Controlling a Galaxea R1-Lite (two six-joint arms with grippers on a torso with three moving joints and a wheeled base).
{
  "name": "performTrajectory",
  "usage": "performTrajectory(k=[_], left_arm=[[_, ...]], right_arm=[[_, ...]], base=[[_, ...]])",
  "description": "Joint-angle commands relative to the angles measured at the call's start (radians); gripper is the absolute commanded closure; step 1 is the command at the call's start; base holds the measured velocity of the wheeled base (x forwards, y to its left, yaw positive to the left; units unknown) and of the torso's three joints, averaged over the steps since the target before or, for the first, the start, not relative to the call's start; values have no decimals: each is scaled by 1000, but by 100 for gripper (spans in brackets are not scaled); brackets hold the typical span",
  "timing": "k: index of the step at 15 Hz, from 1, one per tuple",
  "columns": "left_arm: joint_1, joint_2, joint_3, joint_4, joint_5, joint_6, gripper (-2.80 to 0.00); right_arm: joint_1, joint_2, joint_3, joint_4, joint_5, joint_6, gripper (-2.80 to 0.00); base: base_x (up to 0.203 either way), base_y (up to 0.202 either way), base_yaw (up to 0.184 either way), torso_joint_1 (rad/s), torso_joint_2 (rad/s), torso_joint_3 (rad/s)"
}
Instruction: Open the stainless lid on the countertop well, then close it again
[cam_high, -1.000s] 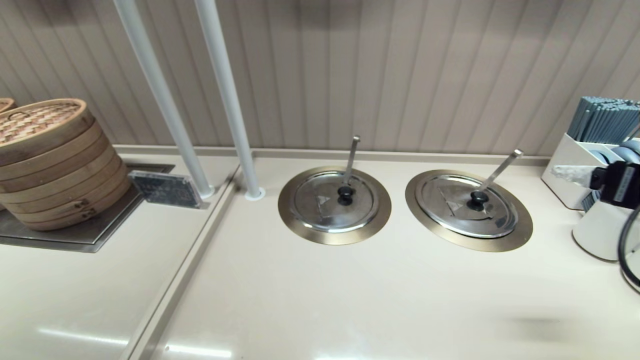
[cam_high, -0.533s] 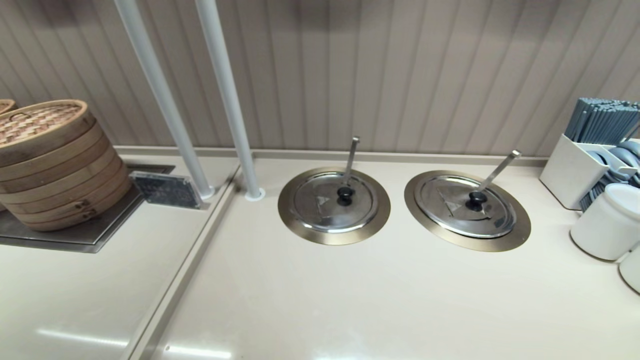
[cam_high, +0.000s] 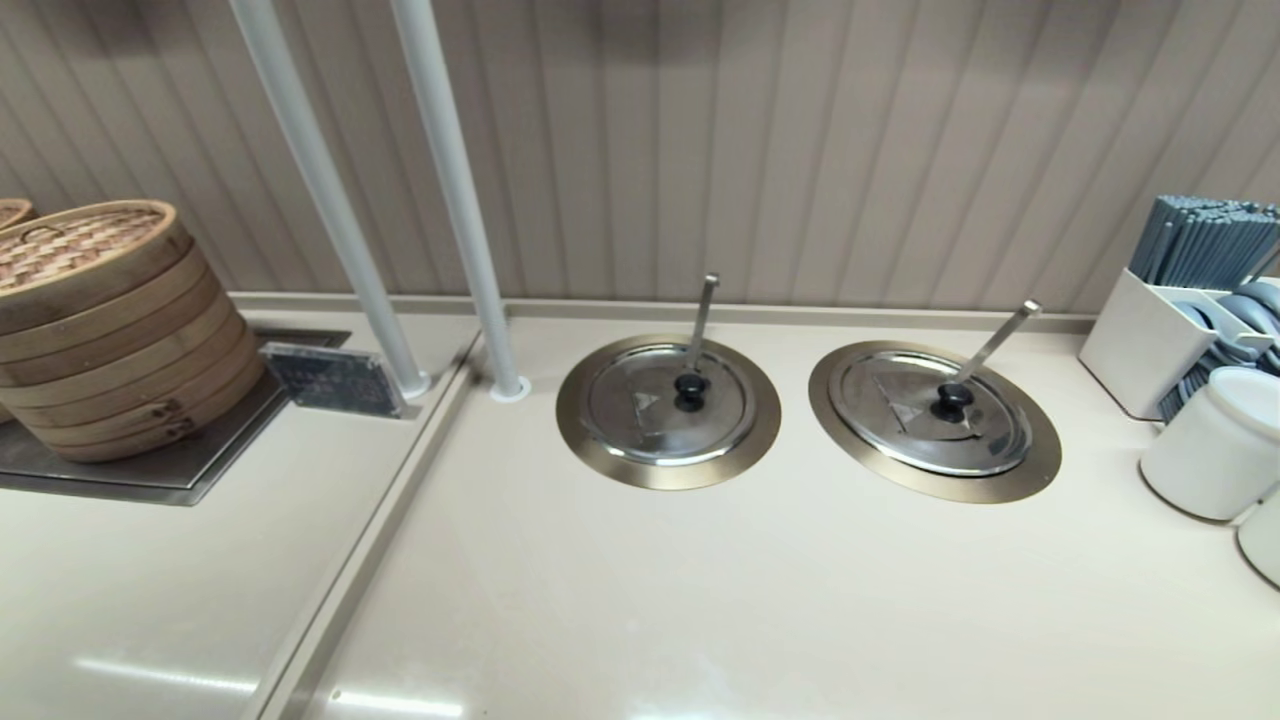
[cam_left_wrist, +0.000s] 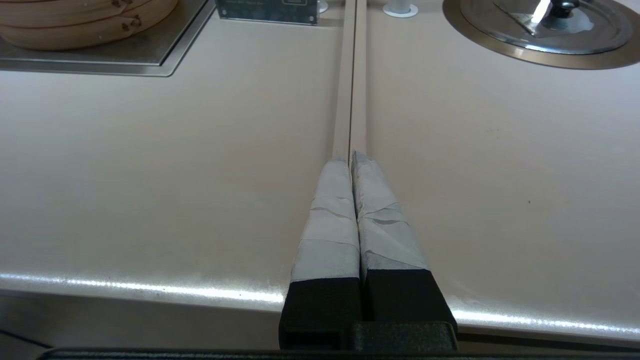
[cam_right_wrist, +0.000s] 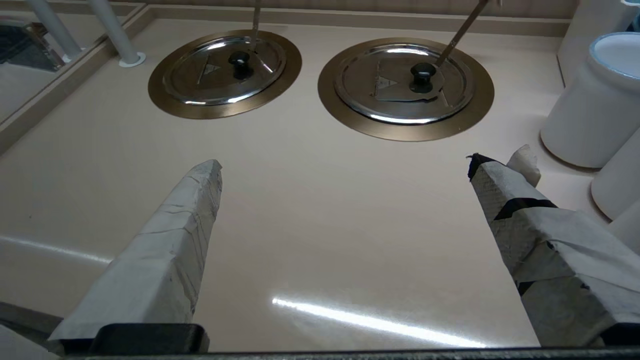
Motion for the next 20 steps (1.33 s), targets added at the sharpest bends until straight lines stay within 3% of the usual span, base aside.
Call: performTrajectory(k=[1,3,6,10,14,20], left_arm=[[0,0,-1,-1,0,0,0],[0,0,0,1,0,-2,0],[0,0,0,-1,0,0,0],[0,0,0,-1,0,0,0],[0,0,0,0,0,0,0],[0,0,0,-1,0,0,0]], right_arm=[[9,-125,52,22,-5,-27,-280],[0,-245,118,62,-11,-89,-280],[-7,-259,302,50,-18,-156,-280],[-8,-257,529,-336,-80,-244,-280],[-8,-257,536,-310,-102,-145,-280],[-8,-257,537,-310,-109,-140,-280]], base=[[0,0,0,0,0,0],[0,0,0,0,0,0],[0,0,0,0,0,0],[0,0,0,0,0,0],[0,0,0,0,0,0],[0,0,0,0,0,0]])
